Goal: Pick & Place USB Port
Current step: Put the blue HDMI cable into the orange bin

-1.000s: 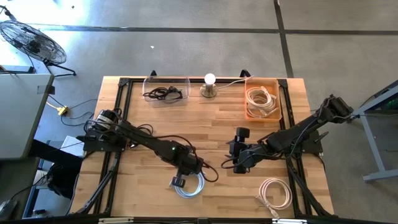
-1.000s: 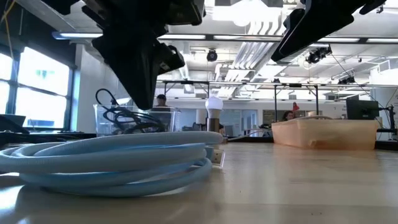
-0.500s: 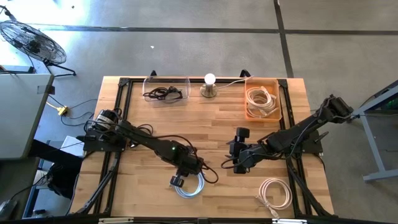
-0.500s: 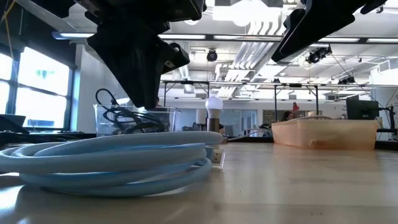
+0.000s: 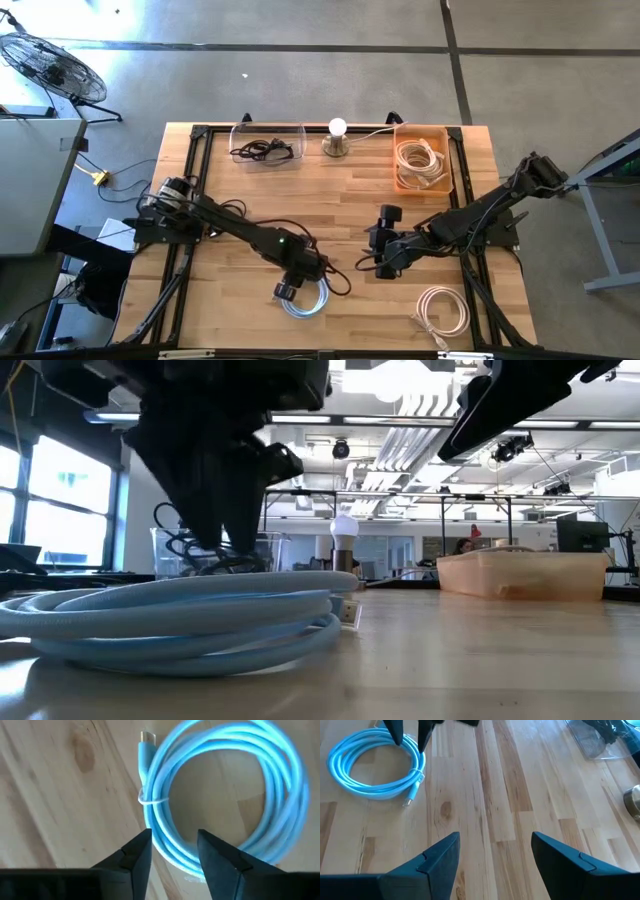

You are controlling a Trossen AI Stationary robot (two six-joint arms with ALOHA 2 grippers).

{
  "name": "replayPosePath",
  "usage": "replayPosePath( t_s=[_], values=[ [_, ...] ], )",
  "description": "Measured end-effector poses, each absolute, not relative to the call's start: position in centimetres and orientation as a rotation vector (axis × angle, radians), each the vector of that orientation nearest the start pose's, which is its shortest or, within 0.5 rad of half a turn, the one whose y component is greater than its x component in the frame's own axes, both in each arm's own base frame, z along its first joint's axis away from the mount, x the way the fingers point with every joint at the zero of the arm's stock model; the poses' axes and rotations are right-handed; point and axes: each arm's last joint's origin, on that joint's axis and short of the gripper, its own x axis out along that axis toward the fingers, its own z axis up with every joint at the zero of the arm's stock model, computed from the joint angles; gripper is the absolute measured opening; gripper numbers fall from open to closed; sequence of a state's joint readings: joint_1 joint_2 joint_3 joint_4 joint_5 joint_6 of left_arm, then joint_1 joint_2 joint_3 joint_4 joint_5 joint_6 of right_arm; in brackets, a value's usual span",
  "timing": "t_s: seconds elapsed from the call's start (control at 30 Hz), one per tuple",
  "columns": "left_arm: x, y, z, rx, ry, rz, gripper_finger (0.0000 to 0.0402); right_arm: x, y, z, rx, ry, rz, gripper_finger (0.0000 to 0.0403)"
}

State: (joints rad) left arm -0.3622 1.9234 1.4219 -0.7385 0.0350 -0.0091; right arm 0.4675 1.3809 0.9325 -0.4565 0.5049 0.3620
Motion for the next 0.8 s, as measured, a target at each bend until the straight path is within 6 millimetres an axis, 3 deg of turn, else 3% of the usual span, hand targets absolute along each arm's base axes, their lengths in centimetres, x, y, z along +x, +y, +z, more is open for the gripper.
replayPosePath(
  t_s=[0.27,0.37,0.43,0.5,0.53,0.67,0.8],
  values=[
    [36.9,-14.0,15.6,0.191,1.336,-0.318,0.0159,25.1,11.1,23.7,-0.078,0.780,-0.177,0.0238],
    [37.2,-14.1,15.2,0.203,1.321,-0.339,0.0151,25.1,11.1,23.7,-0.076,0.777,-0.176,0.0238],
    [37.2,-14.1,15.1,0.228,1.316,-0.337,0.0122,25.1,11.1,23.7,-0.076,0.778,-0.176,0.0239],
    [37.3,-14.0,15.2,0.259,1.307,-0.329,0.0068,25.1,11.1,23.7,-0.076,0.778,-0.175,0.0238],
    [37.2,-14.0,15.5,0.281,1.293,-0.332,0.0053,25.1,11.1,23.7,-0.076,0.778,-0.175,0.0238],
    [37.2,-13.7,16.9,0.388,1.269,-0.275,0.0060,25.1,11.2,23.8,-0.081,0.774,-0.175,0.0239],
    [37.9,-13.0,21.9,0.621,1.223,-0.174,0.0060,24.8,11.9,24.3,-0.112,0.744,-0.128,0.0238]
  ],
)
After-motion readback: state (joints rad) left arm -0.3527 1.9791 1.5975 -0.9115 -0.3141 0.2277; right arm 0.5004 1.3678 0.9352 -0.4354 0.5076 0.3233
